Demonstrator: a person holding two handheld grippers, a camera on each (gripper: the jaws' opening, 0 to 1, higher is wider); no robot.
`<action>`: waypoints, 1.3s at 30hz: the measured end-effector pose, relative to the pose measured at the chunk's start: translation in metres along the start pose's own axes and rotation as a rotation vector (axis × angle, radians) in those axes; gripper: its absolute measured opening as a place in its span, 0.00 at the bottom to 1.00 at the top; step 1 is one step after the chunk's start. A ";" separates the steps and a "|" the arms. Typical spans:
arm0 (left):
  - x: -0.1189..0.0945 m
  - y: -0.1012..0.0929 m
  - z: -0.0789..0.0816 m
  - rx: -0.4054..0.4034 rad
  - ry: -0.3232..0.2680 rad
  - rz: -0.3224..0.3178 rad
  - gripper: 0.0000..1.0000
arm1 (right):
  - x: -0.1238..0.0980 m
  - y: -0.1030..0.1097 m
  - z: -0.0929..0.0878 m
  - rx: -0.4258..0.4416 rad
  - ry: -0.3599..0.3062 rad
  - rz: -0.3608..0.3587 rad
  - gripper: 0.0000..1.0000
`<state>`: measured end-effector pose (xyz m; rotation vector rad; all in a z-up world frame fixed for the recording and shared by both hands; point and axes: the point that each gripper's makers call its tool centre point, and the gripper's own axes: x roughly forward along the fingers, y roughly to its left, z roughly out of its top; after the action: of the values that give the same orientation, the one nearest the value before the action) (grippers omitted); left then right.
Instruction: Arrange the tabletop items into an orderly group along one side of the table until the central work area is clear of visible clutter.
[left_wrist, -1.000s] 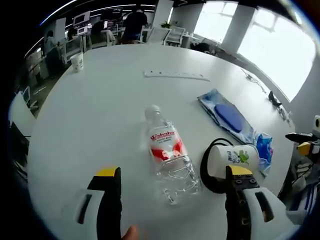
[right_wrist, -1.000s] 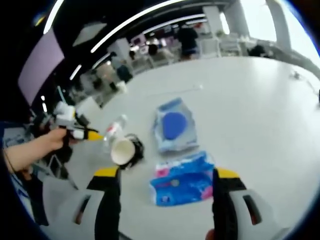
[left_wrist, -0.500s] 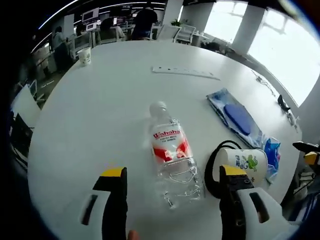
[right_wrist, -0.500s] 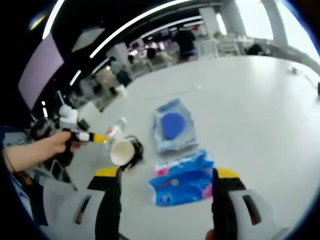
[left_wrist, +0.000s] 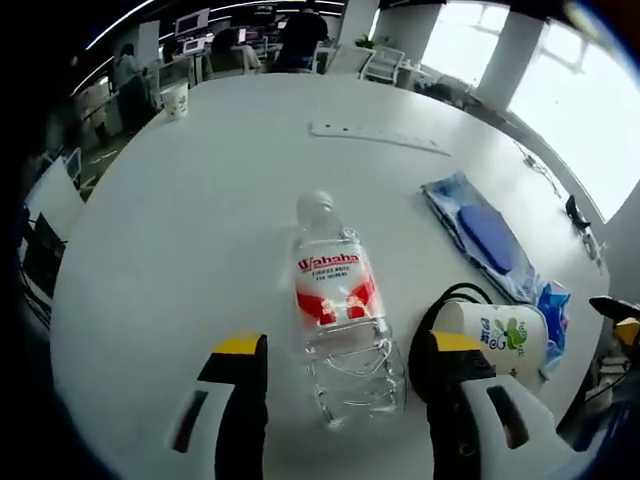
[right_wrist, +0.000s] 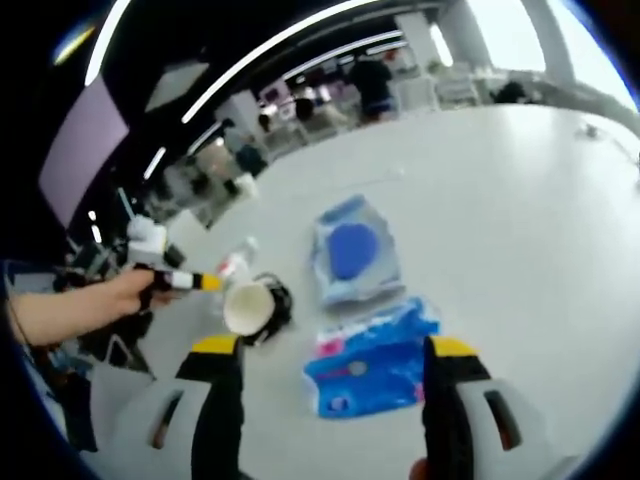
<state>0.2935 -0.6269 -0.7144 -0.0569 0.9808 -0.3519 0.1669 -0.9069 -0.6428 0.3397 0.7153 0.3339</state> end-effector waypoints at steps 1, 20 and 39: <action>0.001 -0.001 -0.001 -0.001 0.005 0.000 0.60 | 0.000 0.000 0.002 0.000 -0.004 0.002 0.70; 0.013 -0.001 -0.012 -0.049 0.059 0.043 0.54 | -0.002 -0.010 -0.007 0.054 -0.030 0.010 0.69; 0.023 0.008 -0.011 0.079 0.048 0.161 0.44 | 0.000 -0.005 -0.013 0.063 -0.019 0.022 0.69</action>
<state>0.2981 -0.6255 -0.7410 0.1021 1.0110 -0.2442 0.1589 -0.9092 -0.6541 0.4098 0.7046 0.3288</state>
